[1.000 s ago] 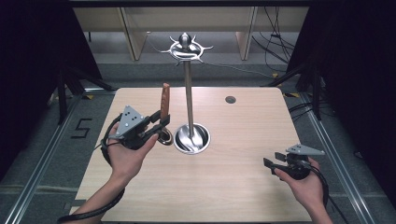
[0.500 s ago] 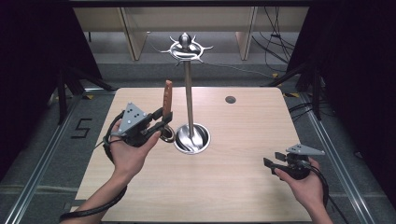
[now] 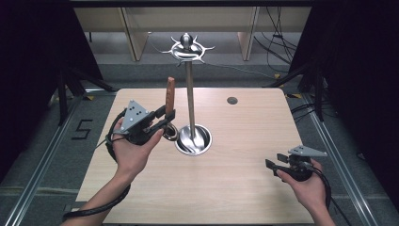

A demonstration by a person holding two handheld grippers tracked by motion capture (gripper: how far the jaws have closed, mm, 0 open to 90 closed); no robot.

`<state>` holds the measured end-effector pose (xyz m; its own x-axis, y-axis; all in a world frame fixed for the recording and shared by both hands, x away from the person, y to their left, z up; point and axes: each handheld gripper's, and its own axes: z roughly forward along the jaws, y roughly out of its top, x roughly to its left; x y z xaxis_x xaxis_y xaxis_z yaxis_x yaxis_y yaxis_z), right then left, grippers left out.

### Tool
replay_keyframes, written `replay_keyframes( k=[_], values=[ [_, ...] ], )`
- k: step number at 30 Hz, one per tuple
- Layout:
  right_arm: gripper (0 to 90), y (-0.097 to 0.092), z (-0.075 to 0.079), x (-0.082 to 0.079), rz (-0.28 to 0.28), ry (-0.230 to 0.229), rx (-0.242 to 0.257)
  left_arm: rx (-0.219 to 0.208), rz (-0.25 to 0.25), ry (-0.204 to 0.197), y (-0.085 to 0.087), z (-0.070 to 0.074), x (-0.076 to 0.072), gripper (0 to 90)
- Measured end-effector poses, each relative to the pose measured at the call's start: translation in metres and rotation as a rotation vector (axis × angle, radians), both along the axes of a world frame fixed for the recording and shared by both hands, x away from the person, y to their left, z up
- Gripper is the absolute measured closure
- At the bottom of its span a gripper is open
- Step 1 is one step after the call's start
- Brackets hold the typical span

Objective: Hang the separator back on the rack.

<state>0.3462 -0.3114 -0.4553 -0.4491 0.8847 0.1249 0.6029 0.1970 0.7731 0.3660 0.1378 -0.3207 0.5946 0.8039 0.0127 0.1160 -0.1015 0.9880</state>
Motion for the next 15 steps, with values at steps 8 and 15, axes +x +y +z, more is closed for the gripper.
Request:
replay_keyframes(
  k=[8,15],
  values=[
    [42.6,0.0026,-0.0007,-0.0011,-0.017,0.011,0.015,-0.006,0.003,0.000,-0.0002,0.0009,0.0019,68.2],
    [42.6,-0.0004,-0.0006,0.0006,0.003,-0.013,-0.012,-0.007,0.001,-0.008,-0.0033,0.0046,0.0030,68.2]
  ],
)
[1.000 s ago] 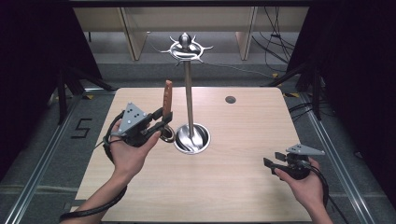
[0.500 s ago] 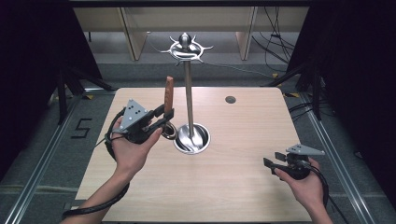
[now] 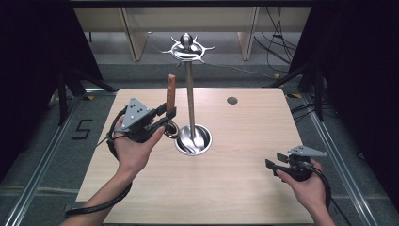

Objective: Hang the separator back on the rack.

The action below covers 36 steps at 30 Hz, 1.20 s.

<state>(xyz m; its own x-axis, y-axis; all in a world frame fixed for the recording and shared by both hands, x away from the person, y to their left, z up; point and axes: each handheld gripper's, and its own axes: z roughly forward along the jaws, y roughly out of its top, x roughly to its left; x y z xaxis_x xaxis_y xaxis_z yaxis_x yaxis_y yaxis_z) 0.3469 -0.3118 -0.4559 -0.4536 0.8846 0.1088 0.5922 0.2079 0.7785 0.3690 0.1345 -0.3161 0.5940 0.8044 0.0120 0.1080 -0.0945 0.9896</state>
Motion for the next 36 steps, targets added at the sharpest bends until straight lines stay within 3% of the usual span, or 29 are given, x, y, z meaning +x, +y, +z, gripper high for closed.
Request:
replay_keyframes(
  k=[11,13,31,36],
  values=[
    [42.6,0.001,0.001,-0.001,-0.002,0.020,0.021,-0.004,0.002,-0.013,-0.005,0.004,0.001,68.1],
    [42.6,0.000,0.001,-0.001,-0.001,0.004,0.009,-0.007,0.005,-0.014,-0.005,0.004,0.001,68.1],
    [42.6,0.000,0.001,-0.001,0.001,0.004,0.008,-0.018,0.007,-0.024,-0.009,0.009,0.003,68.2],
    [42.6,0.001,0.001,-0.001,-0.002,0.022,0.022,-0.022,0.011,-0.028,-0.009,0.011,0.005,68.1]
  ],
)
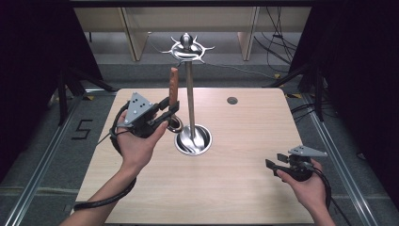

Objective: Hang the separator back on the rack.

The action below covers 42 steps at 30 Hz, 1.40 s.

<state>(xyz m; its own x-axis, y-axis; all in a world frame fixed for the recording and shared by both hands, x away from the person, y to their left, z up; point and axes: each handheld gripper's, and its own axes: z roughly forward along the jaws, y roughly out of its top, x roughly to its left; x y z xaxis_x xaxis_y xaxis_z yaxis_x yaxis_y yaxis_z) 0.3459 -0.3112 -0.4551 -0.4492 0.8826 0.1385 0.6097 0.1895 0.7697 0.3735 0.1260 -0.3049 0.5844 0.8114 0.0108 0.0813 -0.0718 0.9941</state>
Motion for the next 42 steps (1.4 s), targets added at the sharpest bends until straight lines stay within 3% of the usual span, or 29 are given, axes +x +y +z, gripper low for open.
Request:
replay_keyframes(
  k=[2,9,10,17,18,19,20,22,24,26,27,29,34,42],
  values=[
    [42.6,-0.001,0.000,0.000,0.000,-0.017,-0.014,-0.002,0.002,0.000,0.000,0.001,0.000,68.1],
    [42.6,0.000,0.000,0.000,0.002,0.000,0.000,-0.001,0.012,0.001,-0.001,0.002,0.003,68.1],
    [42.6,-0.001,0.000,0.000,0.002,-0.016,-0.011,-0.003,0.014,0.000,-0.001,0.003,0.003,68.1],
    [42.6,0.000,-0.001,0.001,0.002,-0.016,-0.006,0.001,0.031,-0.012,-0.004,0.005,0.003,68.1],
    [42.6,0.000,0.000,0.000,0.002,-0.015,-0.015,-0.017,0.043,0.011,-0.006,0.004,0.001,68.1],
    [42.6,0.000,-0.001,0.000,0.002,-0.016,-0.007,0.002,0.037,-0.016,-0.005,0.005,0.003,68.1],
    [42.6,0.000,-0.001,0.000,0.001,-0.016,-0.006,0.001,0.038,-0.017,-0.006,0.006,0.003,68.1],
    [42.6,0.000,-0.001,0.000,0.002,-0.014,-0.004,-0.014,0.051,0.006,-0.008,0.006,0.001,68.1],
    [42.6,0.000,-0.001,0.000,0.001,-0.016,-0.007,-0.009,0.046,-0.007,-0.009,0.007,0.002,68.1],
    [42.6,0.000,-0.001,0.001,0.001,-0.020,-0.010,-0.017,0.055,0.007,-0.009,0.007,0.002,68.0],
    [42.6,0.002,-0.001,-0.001,-0.015,0.000,0.006,-0.015,0.059,0.008,-0.010,0.007,0.002,68.0],
    [42.6,0.002,-0.001,-0.001,-0.016,0.000,0.006,-0.001,0.065,-0.010,-0.010,0.008,0.003,68.0],
    [42.6,0.003,-0.001,-0.001,-0.019,0.020,0.020,0.004,0.073,-0.011,-0.012,0.008,0.005,68.0],
    [42.6,0.003,-0.001,-0.001,-0.018,0.020,0.020,0.019,0.094,-0.015,-0.017,0.009,0.009,67.9]
  ],
)
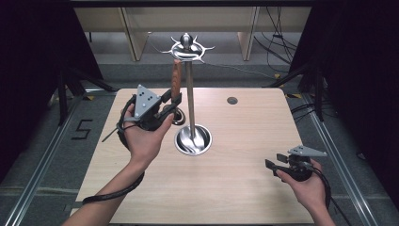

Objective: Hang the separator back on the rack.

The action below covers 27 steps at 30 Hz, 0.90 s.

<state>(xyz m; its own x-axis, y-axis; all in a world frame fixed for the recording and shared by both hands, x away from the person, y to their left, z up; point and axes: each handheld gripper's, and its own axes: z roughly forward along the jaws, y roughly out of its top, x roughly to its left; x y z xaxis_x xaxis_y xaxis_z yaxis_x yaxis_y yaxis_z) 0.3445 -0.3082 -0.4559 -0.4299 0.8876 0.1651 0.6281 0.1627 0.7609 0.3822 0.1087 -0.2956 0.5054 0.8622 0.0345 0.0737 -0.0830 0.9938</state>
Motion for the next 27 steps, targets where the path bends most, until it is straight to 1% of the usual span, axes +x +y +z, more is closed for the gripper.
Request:
replay_keyframes(
  k=[2,6,9,10,11,12,15,16,19,20,22,25,27],
  values=[
    [42.6,0.000,0.000,0.000,0.002,0.005,-0.003,0.000,0.007,-0.004,-0.001,0.001,0.001,68.0],
    [42.6,0.000,0.000,0.000,0.003,-0.002,0.001,-0.002,0.018,-0.009,-0.002,0.003,0.004,67.9],
    [42.7,-0.001,0.000,0.001,0.005,-0.006,-0.010,0.002,0.029,-0.010,-0.005,0.003,0.006,67.9],
    [42.7,-0.001,0.001,0.000,0.001,0.007,-0.004,0.003,0.031,-0.010,-0.005,0.003,0.007,67.9],
    [42.7,-0.001,0.001,0.001,0.007,-0.012,-0.014,0.003,0.037,-0.009,-0.006,0.002,0.008,67.9],
    [42.7,-0.001,0.001,0.000,0.007,-0.010,-0.012,0.008,0.051,-0.009,-0.007,0.002,0.008,67.9],
    [42.7,-0.001,0.001,0.000,0.004,-0.010,-0.014,0.012,0.058,-0.010,-0.009,0.001,0.010,67.9],
    [42.7,-0.003,0.000,0.002,0.021,-0.033,-0.030,0.013,0.060,-0.010,-0.010,0.000,0.011,67.9],
    [42.7,-0.003,0.000,0.002,0.021,-0.025,-0.022,0.007,0.070,-0.015,-0.012,-0.001,0.014,67.9],
    [42.7,-0.003,0.001,0.002,0.019,-0.033,-0.030,0.005,0.073,-0.019,-0.013,-0.002,0.015,67.8],
    [42.7,-0.004,0.001,0.002,0.025,-0.031,-0.029,0.008,0.081,-0.025,-0.014,-0.003,0.016,67.8],
    [42.8,-0.003,0.000,0.002,0.021,-0.034,-0.028,0.006,0.083,-0.022,-0.016,-0.004,0.018,67.7],
    [42.8,-0.003,0.000,0.002,0.022,-0.020,-0.016,0.004,0.083,-0.022,-0.017,-0.005,0.019,67.6]
  ],
)
